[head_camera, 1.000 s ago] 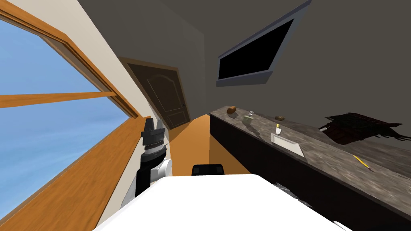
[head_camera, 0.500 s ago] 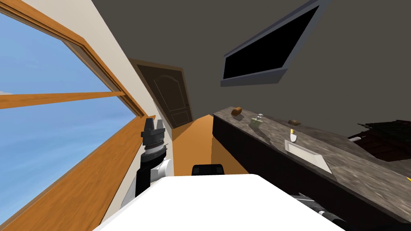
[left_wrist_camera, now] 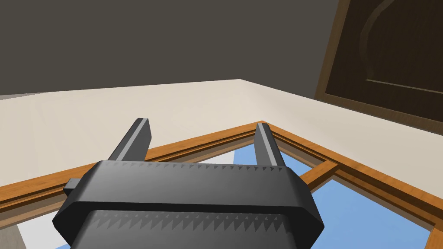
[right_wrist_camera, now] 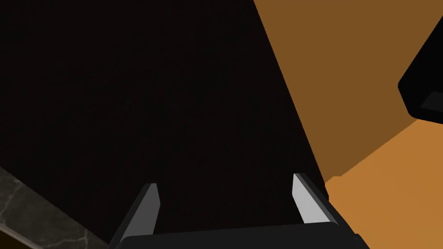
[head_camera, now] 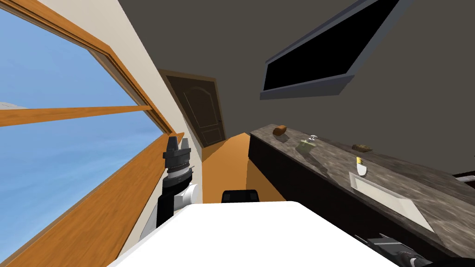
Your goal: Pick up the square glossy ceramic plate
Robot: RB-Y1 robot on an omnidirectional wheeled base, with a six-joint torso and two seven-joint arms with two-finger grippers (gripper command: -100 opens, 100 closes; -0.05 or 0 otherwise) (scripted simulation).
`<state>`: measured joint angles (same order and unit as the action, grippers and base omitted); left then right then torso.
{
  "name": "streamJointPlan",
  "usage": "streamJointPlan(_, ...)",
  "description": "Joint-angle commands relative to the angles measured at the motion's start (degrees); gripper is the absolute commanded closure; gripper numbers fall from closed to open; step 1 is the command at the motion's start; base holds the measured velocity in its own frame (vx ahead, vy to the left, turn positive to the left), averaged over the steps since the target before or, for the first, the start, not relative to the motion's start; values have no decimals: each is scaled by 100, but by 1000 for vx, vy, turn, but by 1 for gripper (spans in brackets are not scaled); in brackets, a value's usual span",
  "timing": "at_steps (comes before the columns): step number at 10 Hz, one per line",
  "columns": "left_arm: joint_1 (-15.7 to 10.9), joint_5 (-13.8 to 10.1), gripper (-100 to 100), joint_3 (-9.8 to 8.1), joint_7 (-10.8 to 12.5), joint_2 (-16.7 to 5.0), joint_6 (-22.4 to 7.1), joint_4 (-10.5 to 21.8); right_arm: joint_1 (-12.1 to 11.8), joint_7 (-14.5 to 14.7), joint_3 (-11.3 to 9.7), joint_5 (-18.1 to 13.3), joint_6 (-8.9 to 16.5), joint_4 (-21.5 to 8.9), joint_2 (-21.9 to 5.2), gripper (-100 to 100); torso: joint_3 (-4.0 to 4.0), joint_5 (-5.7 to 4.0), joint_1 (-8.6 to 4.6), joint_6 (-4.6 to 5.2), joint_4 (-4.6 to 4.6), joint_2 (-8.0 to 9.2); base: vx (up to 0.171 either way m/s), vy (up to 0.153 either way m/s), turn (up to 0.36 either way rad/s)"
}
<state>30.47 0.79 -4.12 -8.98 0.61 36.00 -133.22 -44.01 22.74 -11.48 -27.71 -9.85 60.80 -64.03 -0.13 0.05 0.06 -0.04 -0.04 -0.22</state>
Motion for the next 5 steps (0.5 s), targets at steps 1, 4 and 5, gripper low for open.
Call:
streamJointPlan(1, 0, 0, 0, 0, 0, 0, 0, 0, 53, 70, -28, -70, 12, -174, -38, -100, 0, 0, 0, 0, 0, 0, 48, 10, 73)
streamJointPlan(4, 0, 0, 0, 0, 0, 0, 0, 0, 68, 180, -71, -234, 28, -577, -404, -100, -5, -1, 0, 1, -2, -9, 72, 12, 117)
streamJointPlan(5, 1, 0, 0, 0, 0, 0, 0, 0, 74, 230, -91, -306, 35, -753, -566, -100, -3, -1, -1, 5, -1, -4, 62, 8, 92)
